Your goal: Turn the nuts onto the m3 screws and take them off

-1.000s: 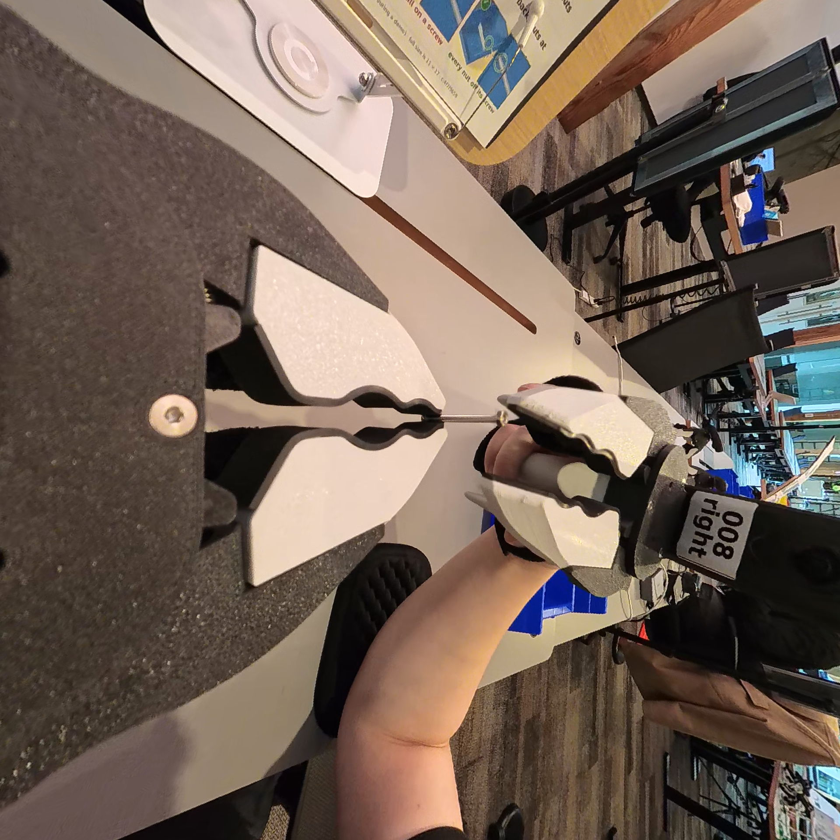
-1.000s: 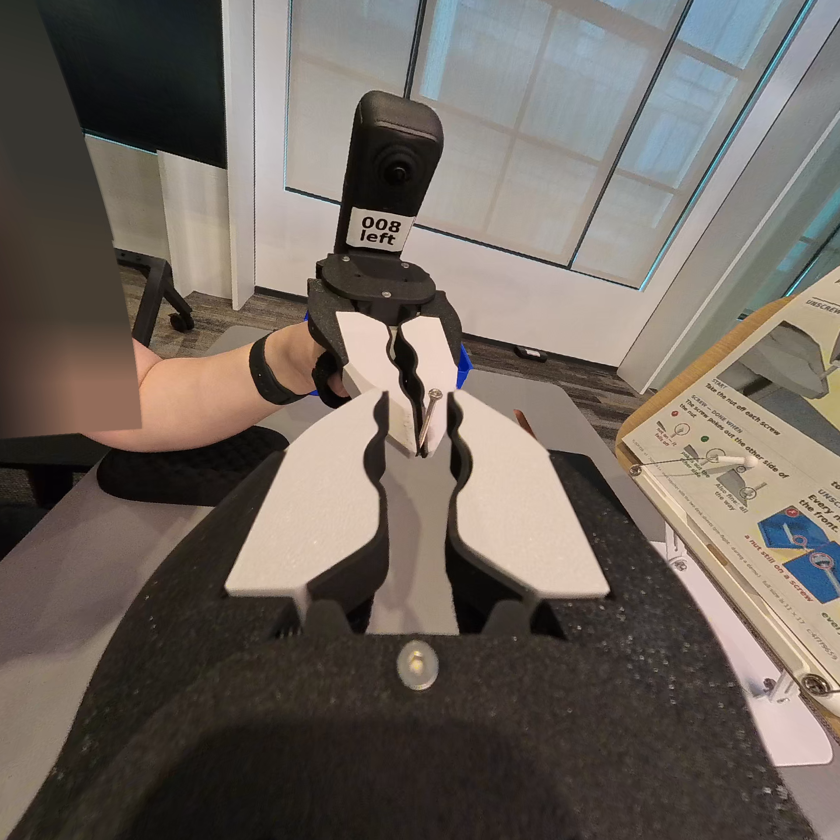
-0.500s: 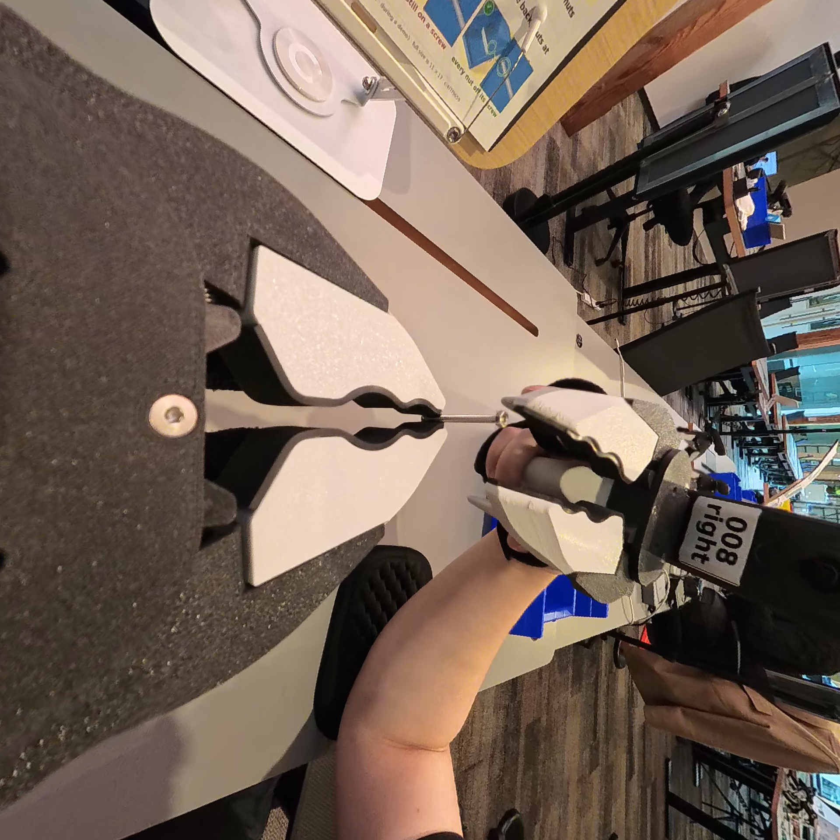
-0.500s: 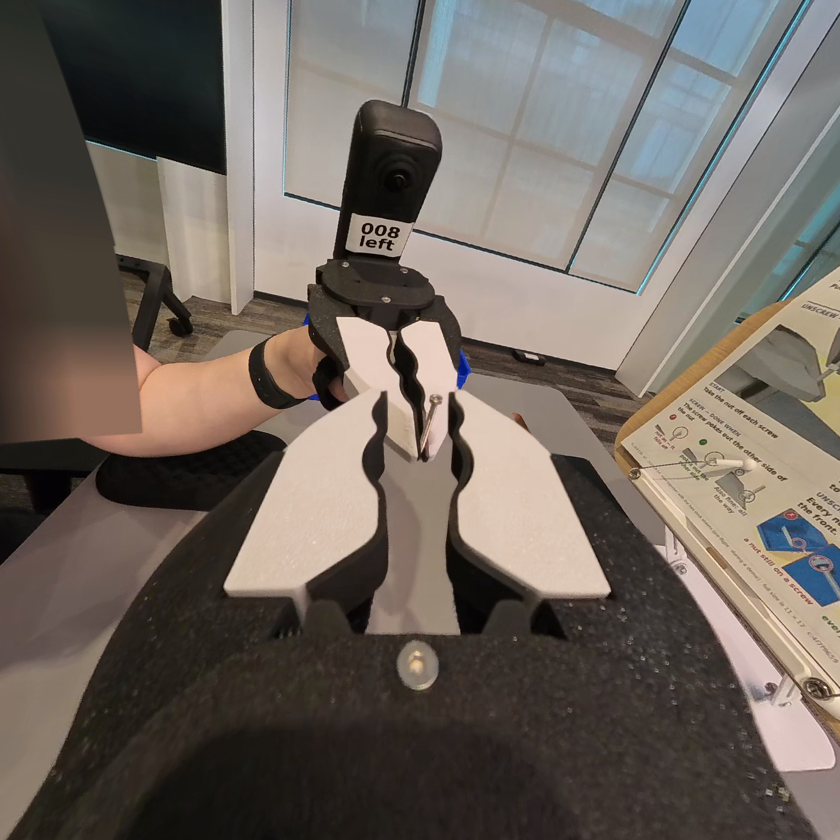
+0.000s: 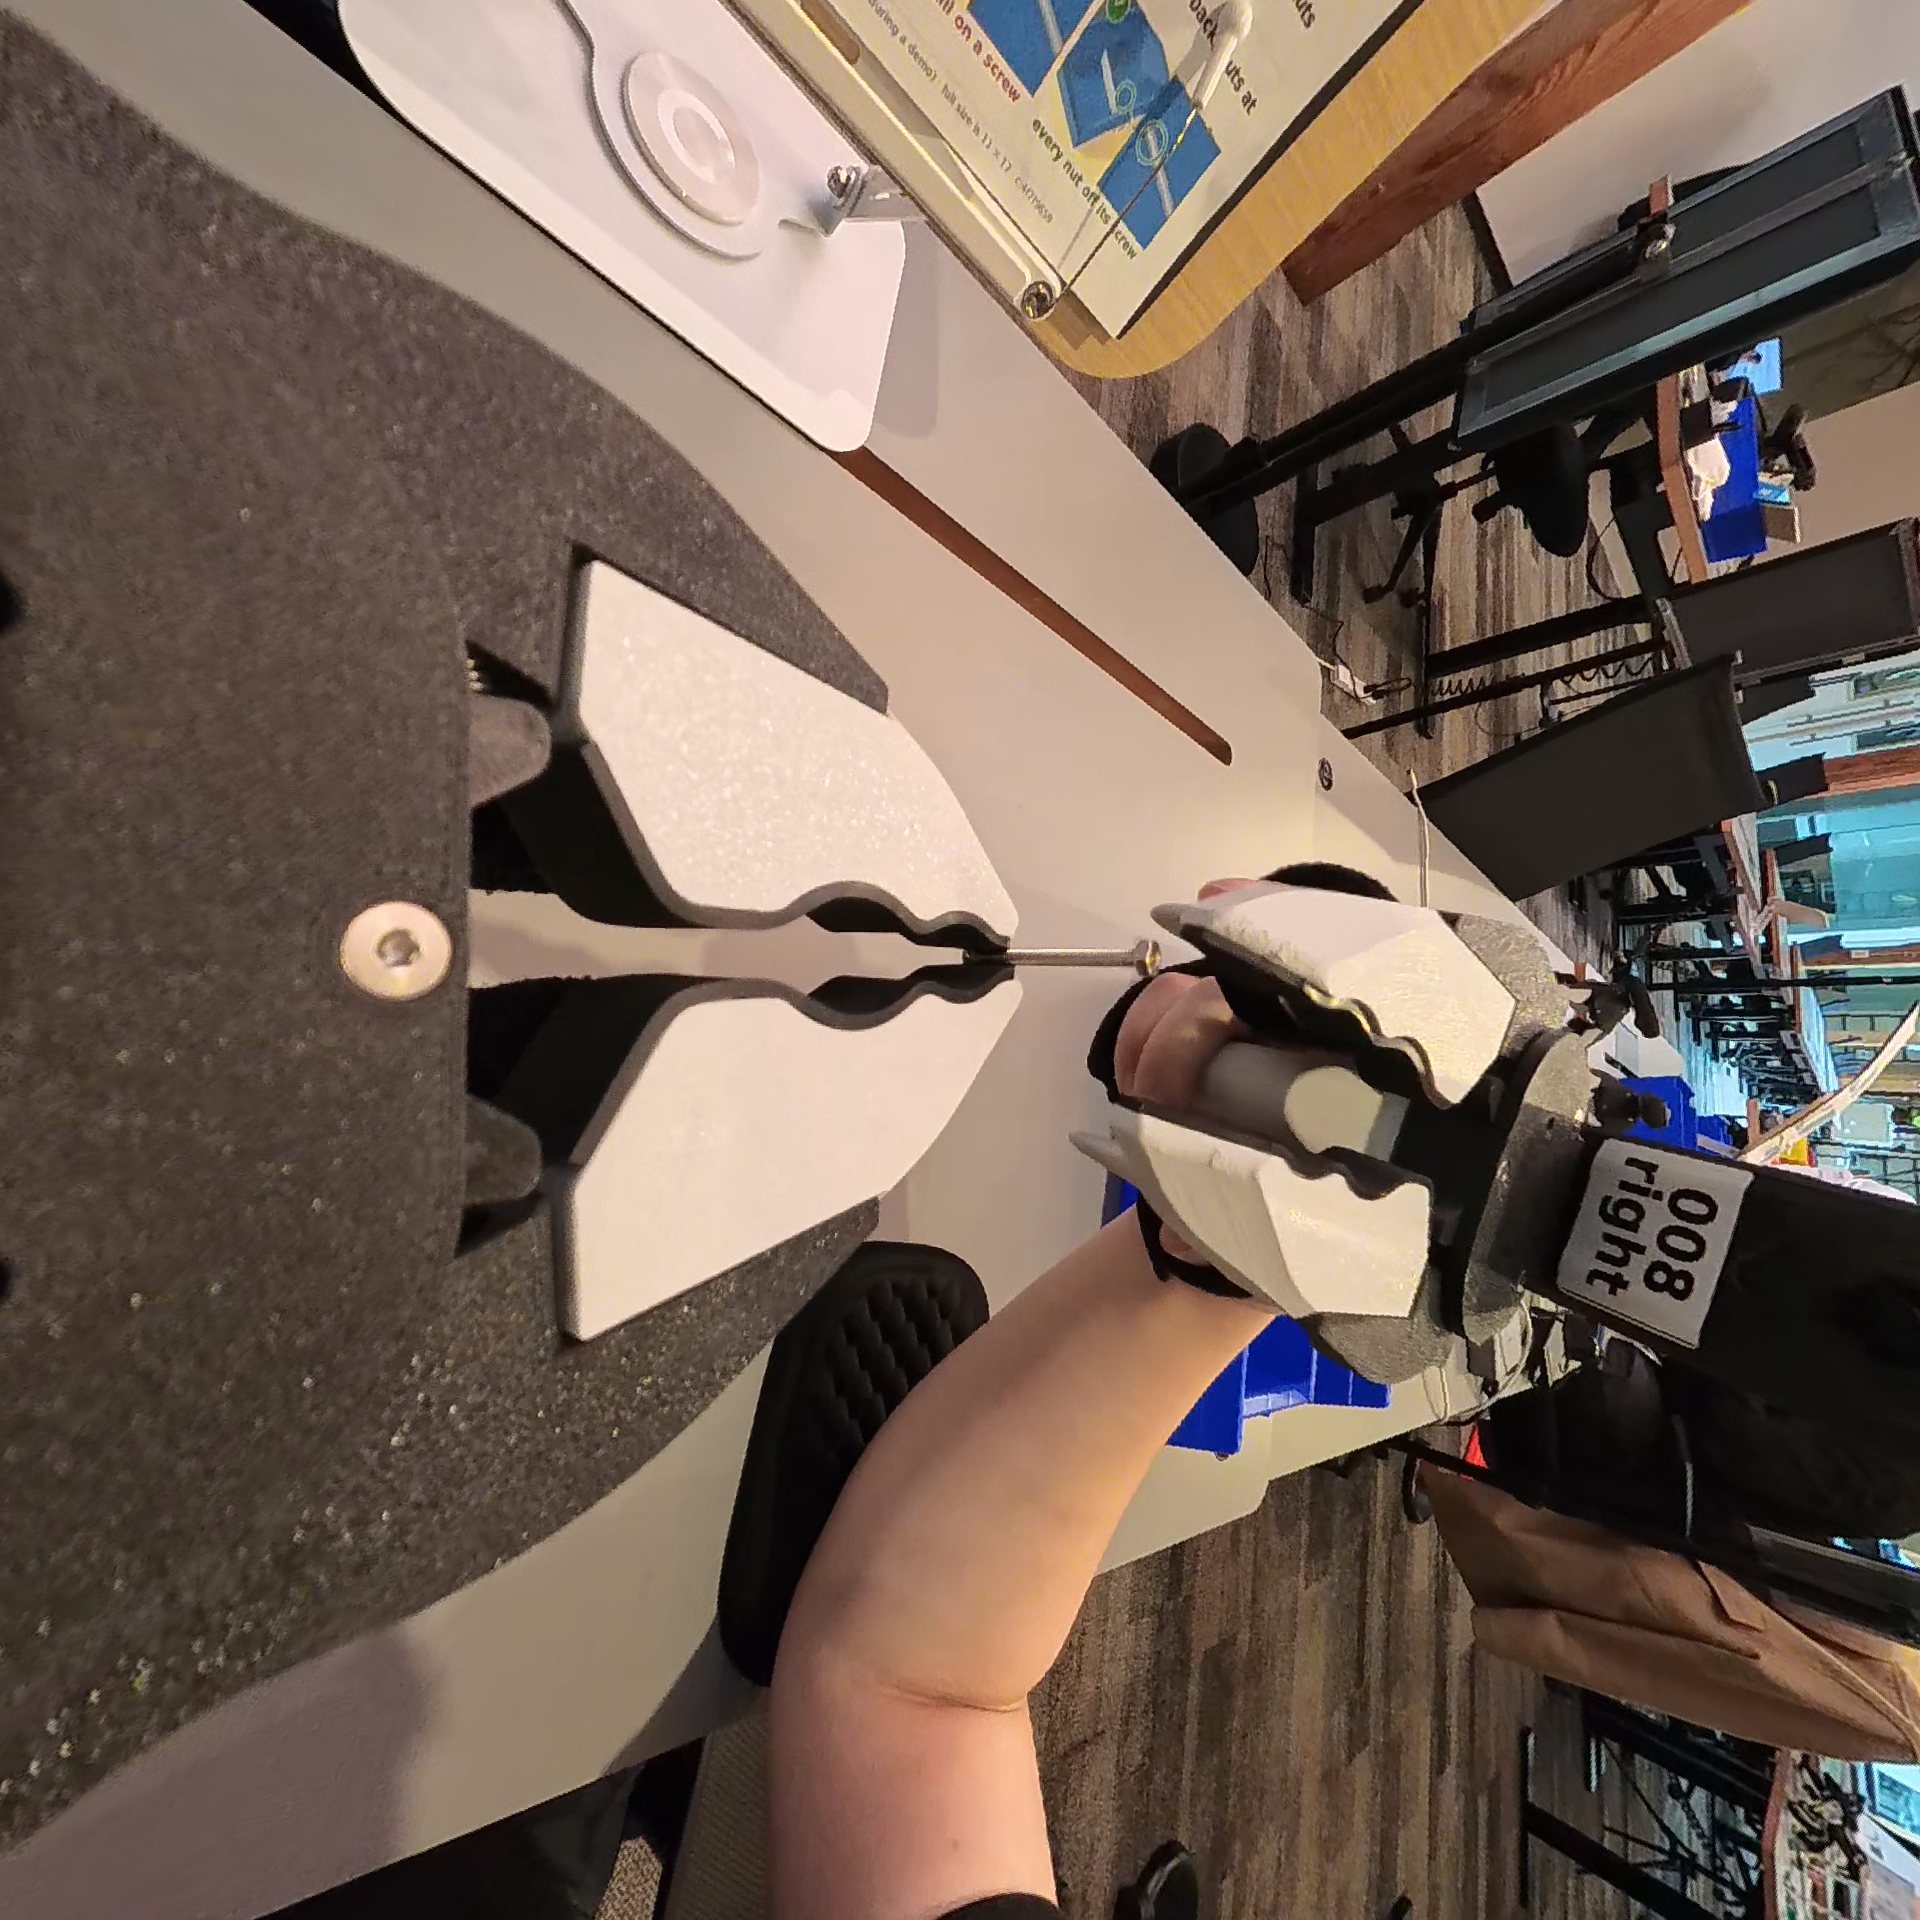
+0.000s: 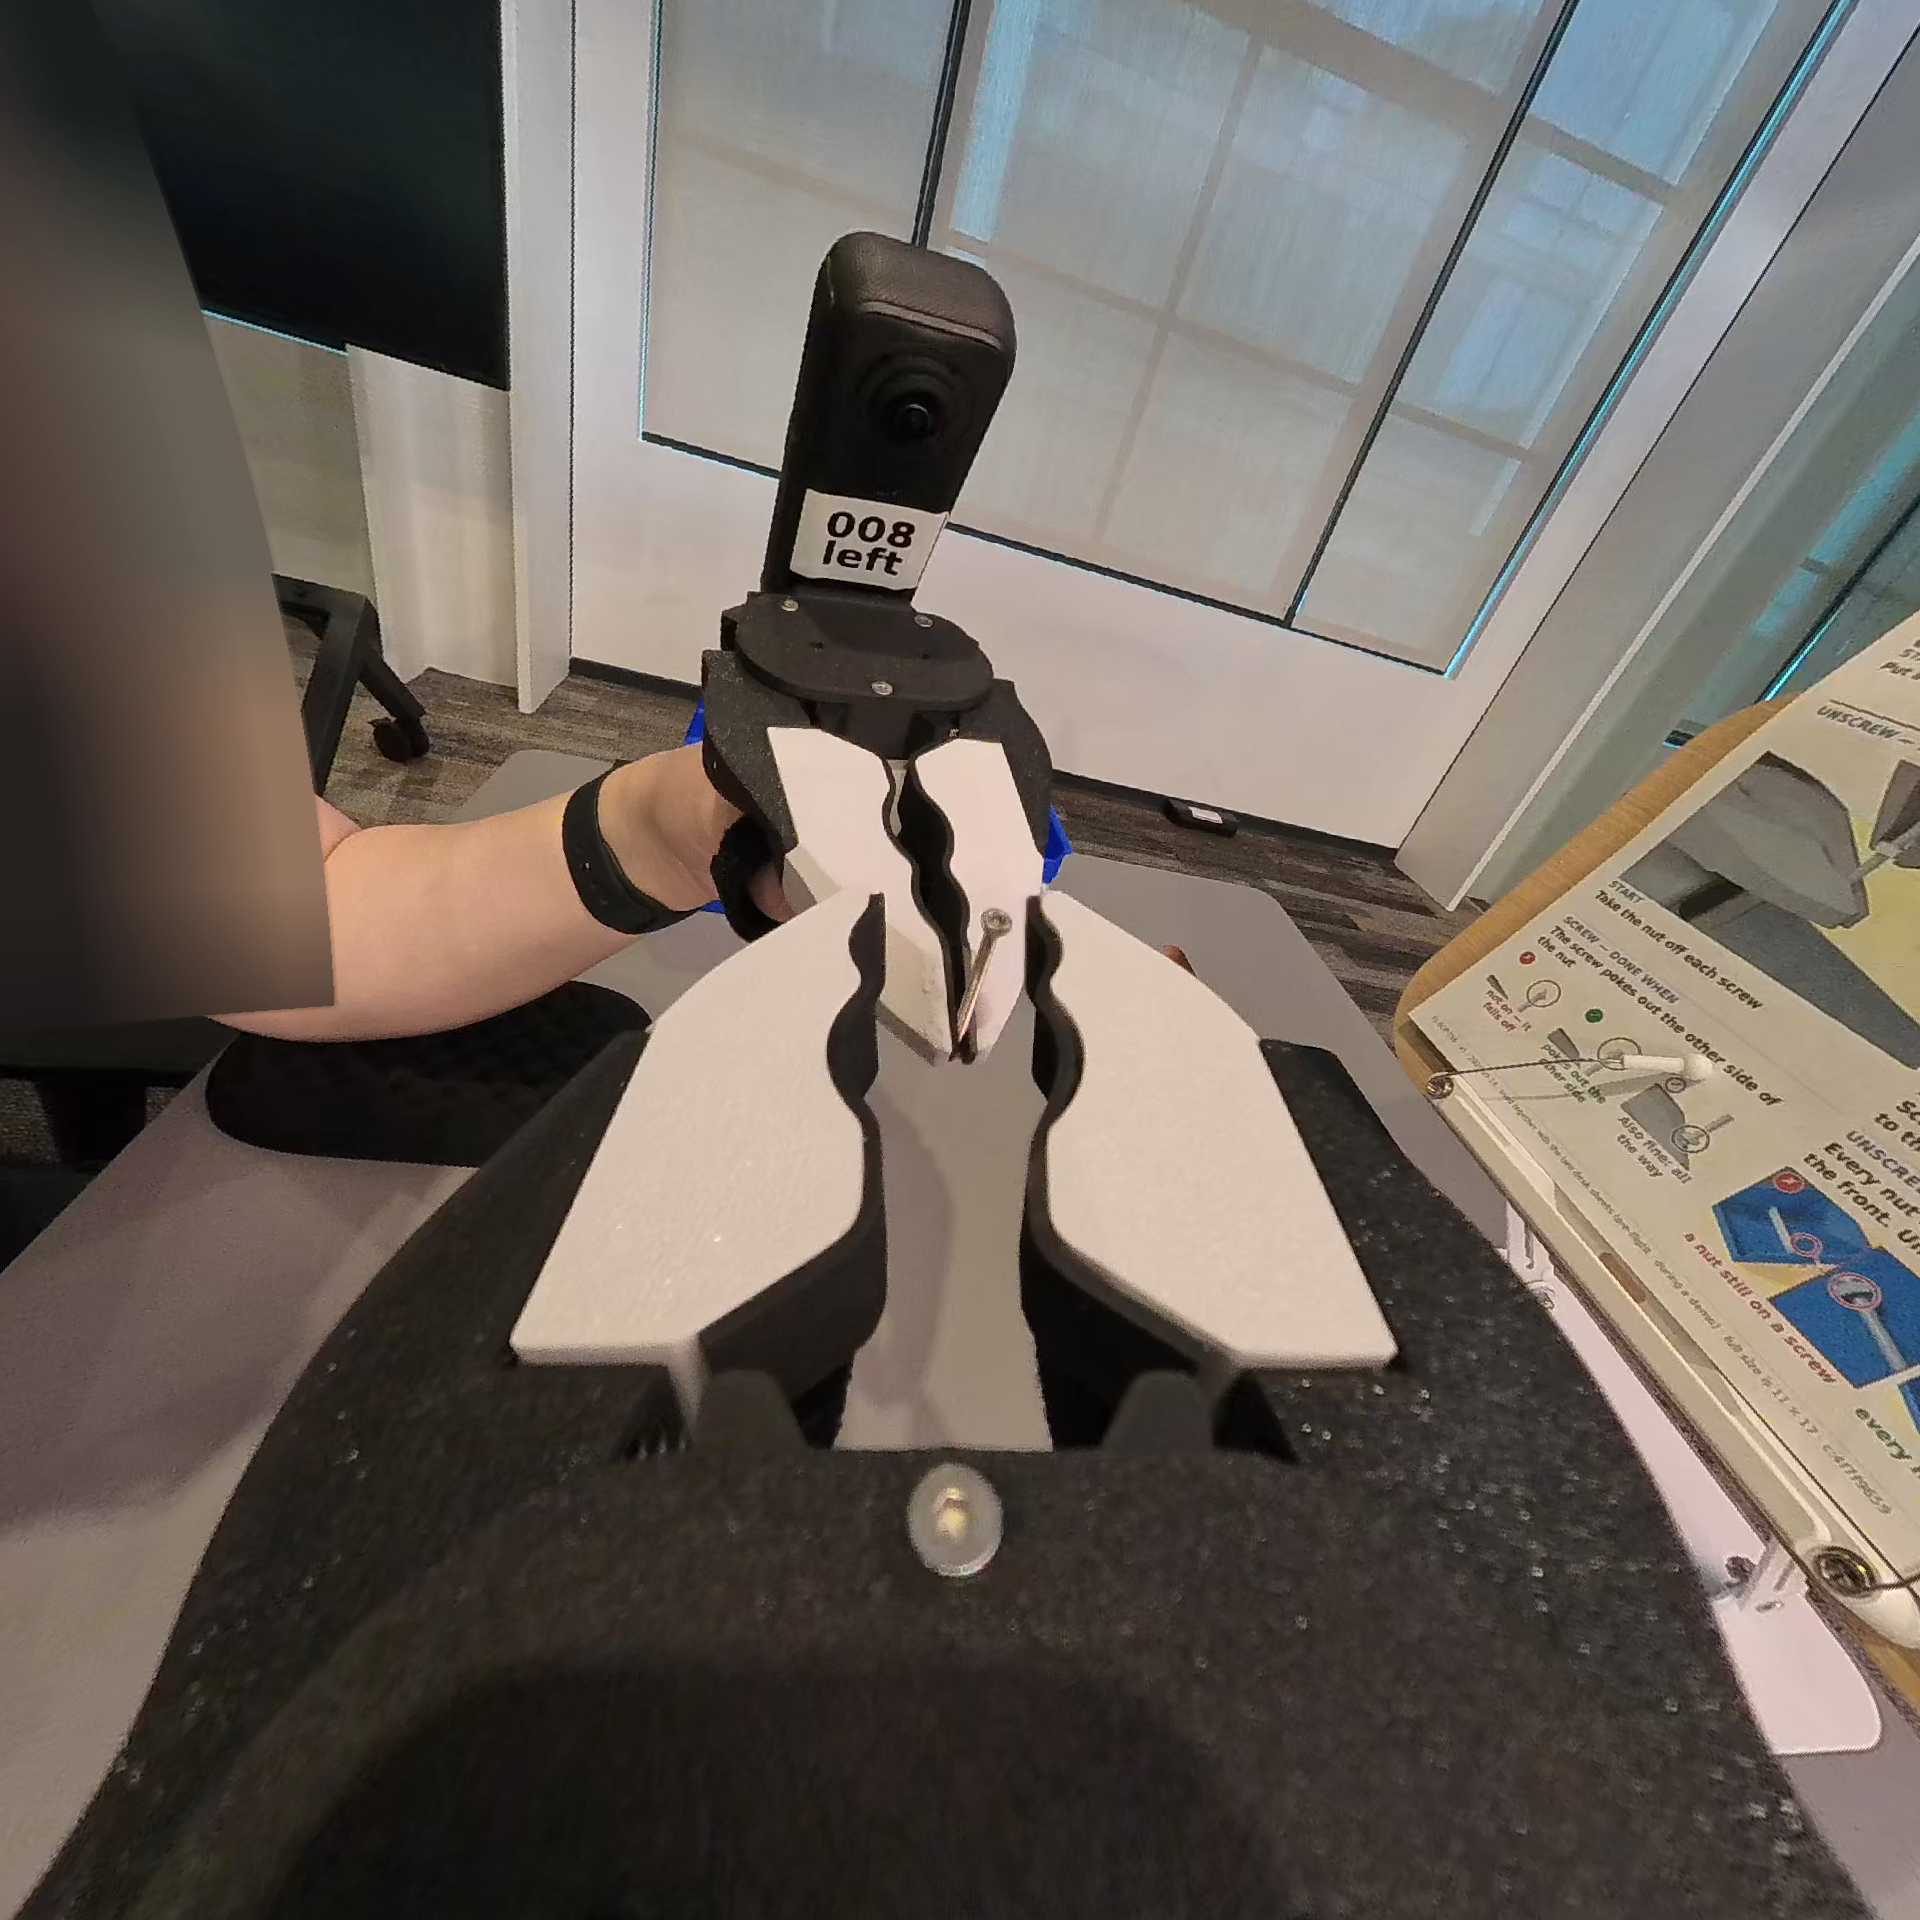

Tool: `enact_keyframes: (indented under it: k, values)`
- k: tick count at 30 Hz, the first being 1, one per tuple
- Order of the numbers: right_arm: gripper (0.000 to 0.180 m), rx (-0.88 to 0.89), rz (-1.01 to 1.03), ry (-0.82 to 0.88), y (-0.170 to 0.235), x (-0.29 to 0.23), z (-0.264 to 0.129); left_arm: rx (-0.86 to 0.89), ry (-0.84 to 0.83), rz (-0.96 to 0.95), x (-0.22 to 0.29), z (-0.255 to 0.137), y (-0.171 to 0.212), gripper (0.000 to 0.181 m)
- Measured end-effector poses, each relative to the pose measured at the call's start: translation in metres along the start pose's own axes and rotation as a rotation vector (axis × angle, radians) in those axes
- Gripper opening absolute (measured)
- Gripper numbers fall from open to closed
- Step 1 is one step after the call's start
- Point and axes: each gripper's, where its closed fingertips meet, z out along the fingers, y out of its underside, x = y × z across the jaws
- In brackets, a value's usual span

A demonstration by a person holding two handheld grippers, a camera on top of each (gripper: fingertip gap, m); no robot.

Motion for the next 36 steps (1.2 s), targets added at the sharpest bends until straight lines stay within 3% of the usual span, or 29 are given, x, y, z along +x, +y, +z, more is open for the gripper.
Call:
enact_keyframes:
  k: [27, 36]
  values:
    - [0.006, 0.060, 0.078, -0.081, -0.001, -0.003, -0.003, -0.004, 0.056, 0.012, 0.012, 0.004, -0.001, 0.002]
    - [0.005, -0.001, 0.084, -0.017, 0.004, 0.005, -0.001, -0.032, -0.033, 0.028, 0.002, 0.004, 0.002, 0.002]
